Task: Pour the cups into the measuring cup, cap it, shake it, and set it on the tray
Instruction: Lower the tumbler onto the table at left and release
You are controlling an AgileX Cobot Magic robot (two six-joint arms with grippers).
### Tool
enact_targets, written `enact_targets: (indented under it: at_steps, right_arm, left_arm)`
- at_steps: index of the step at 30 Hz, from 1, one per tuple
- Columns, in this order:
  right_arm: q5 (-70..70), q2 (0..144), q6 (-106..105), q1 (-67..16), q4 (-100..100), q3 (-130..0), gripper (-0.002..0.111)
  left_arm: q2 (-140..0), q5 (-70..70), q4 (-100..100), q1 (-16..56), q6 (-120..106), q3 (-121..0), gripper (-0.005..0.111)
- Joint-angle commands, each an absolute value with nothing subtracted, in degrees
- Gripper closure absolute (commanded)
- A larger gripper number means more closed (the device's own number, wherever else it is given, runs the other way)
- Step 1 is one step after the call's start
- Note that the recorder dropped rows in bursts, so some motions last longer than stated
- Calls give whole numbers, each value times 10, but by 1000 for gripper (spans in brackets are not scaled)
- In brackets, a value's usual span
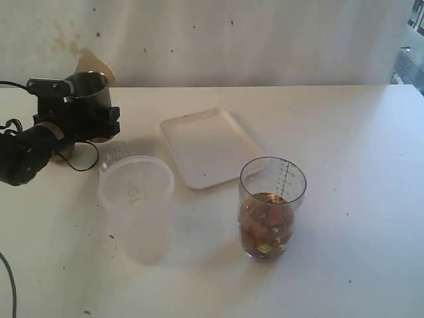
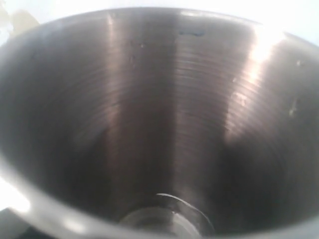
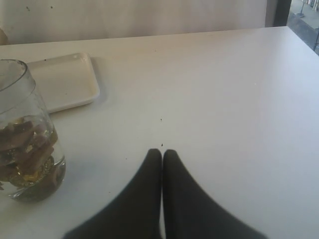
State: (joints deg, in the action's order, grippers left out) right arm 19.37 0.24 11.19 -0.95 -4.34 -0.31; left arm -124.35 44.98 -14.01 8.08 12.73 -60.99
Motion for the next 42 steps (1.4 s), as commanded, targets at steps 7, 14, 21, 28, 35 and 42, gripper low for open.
enact_targets:
  at_steps: [7,14,21,28,35,42]
  right_arm:
    - [193,0,113,-7,-45,0,108]
    - [193,0,113,-7,-45,0,108]
    - [193,0,103,-7,-45,0,108]
    - [193,0,103,-7,-45,0,108]
    - [193,0,103,-7,-45,0,108]
    - [193,0,103,-7,-45,0,108]
  left_arm:
    - [-1246,449,-97,81,77,-611,79]
    - [-1208,418,-109,81,75,-611,79]
    - [-1170,372,-106,81,83,-611,79]
    - [-1194,330,-174,81,212,-611,79]
    - [-1221,351,-182,81,226,-611,79]
    - [-1218,328,-128,81,118,-611,79]
